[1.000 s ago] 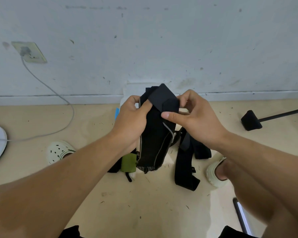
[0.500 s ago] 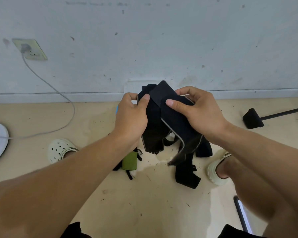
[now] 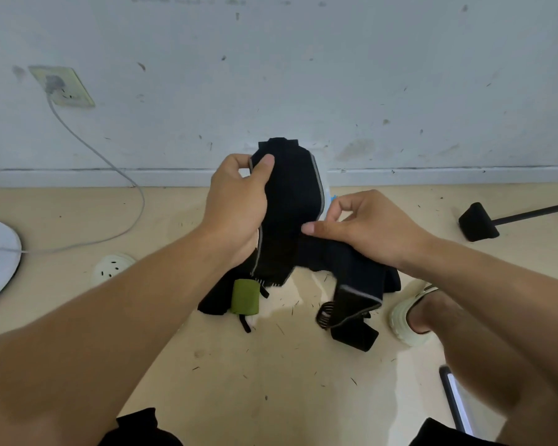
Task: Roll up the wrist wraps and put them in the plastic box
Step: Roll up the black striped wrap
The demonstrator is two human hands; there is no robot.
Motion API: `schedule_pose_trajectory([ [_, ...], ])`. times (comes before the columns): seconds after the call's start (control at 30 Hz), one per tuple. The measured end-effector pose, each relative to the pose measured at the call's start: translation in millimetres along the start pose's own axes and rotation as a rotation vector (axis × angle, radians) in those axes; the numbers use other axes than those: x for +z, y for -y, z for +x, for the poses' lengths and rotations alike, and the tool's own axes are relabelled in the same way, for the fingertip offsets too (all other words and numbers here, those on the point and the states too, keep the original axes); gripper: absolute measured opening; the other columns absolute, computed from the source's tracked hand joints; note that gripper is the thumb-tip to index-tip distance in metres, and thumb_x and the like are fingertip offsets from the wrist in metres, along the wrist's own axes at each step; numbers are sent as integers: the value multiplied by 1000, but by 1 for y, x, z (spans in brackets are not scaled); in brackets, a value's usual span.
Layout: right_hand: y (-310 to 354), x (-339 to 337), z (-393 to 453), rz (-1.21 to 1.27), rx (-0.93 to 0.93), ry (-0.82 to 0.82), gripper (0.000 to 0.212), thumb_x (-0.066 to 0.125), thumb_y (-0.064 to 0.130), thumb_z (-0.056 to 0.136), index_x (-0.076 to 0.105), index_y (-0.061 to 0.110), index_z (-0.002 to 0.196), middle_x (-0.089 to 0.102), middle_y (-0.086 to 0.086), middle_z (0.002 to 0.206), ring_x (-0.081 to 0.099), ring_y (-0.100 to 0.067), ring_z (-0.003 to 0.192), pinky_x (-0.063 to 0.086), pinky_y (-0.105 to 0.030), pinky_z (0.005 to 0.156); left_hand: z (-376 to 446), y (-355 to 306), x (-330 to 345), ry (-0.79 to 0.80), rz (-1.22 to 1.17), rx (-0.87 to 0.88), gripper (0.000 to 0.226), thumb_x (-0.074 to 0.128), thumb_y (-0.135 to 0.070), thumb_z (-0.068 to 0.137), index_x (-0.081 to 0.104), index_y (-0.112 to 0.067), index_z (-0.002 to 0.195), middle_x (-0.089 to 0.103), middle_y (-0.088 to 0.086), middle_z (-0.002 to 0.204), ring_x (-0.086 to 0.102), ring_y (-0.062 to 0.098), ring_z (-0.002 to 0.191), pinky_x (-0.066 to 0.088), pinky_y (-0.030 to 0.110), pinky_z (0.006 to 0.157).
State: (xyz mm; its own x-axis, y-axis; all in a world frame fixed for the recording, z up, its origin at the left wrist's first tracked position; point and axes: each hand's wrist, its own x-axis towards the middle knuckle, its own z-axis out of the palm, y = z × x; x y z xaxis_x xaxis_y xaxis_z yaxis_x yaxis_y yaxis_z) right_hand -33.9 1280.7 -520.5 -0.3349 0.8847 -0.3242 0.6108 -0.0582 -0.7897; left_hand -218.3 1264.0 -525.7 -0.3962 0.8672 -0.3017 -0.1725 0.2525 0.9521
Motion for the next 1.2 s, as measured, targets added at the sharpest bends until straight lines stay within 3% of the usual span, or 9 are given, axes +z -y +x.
schedule_pose_trajectory([
  [0.13,5,3,0,39,-2,36,22,84,41,83,73,22,81,72,8,62,66,-7,55,48,-15,58,0,1,0,2,12,-6,18,60,-36,105,62,-19,111,75,6,110,74,21,100,64,38,76],
  [0.33,10,0,2,473,38,-81,19,78,31,91,75,21,75,76,-5,73,69,-18,59,54,-26,61,-3,4,-2,249,107,-106,49,58,-60,99,65,-19,126,77,0,115,74,18,107,59,38,93],
  [0.43,8,-8,8,633,89,-124,16,77,28,92,78,15,82,77,-11,83,71,-22,68,57,-34,70,-6,17,0,321,225,-97,30,71,-34,98,64,-18,122,80,2,105,77,18,97,63,36,87],
  [0.6,5,-14,7,478,184,136,28,78,28,89,78,9,109,80,-16,99,76,-23,77,62,-29,65,-3,24,2,174,110,-90,26,67,-14,101,59,-18,126,78,3,105,77,18,94,66,36,78],
  [0.73,0,-8,1,184,210,317,9,79,27,89,83,21,95,81,-7,92,79,-21,83,60,-25,71,7,23,0,25,29,-75,23,65,-14,102,59,-20,123,74,6,116,73,23,106,63,47,90],
  [0.83,0,-4,-1,118,184,281,15,76,31,92,82,18,89,81,-6,88,78,-19,80,60,-26,74,6,19,0,14,27,-79,21,65,-27,103,62,-24,123,73,5,120,72,24,109,61,49,94],
  [0.97,2,-9,4,450,159,97,28,72,30,96,78,5,105,79,-19,99,74,-30,82,60,-37,78,-4,18,2,292,145,-185,39,57,-53,102,67,-25,127,78,-1,114,74,20,106,59,42,91],
  [1.07,3,-17,8,602,186,16,33,72,29,95,75,-1,109,77,-21,100,71,-29,78,60,-34,69,-9,27,7,370,193,-123,24,59,-33,106,70,-26,126,80,0,110,75,22,104,59,37,88],
  [1.2,3,-25,8,487,212,137,28,76,30,91,79,5,104,79,-15,96,74,-23,76,60,-28,66,-2,30,7,223,105,-110,22,59,-26,106,67,-25,127,78,2,113,75,23,105,62,47,94],
])
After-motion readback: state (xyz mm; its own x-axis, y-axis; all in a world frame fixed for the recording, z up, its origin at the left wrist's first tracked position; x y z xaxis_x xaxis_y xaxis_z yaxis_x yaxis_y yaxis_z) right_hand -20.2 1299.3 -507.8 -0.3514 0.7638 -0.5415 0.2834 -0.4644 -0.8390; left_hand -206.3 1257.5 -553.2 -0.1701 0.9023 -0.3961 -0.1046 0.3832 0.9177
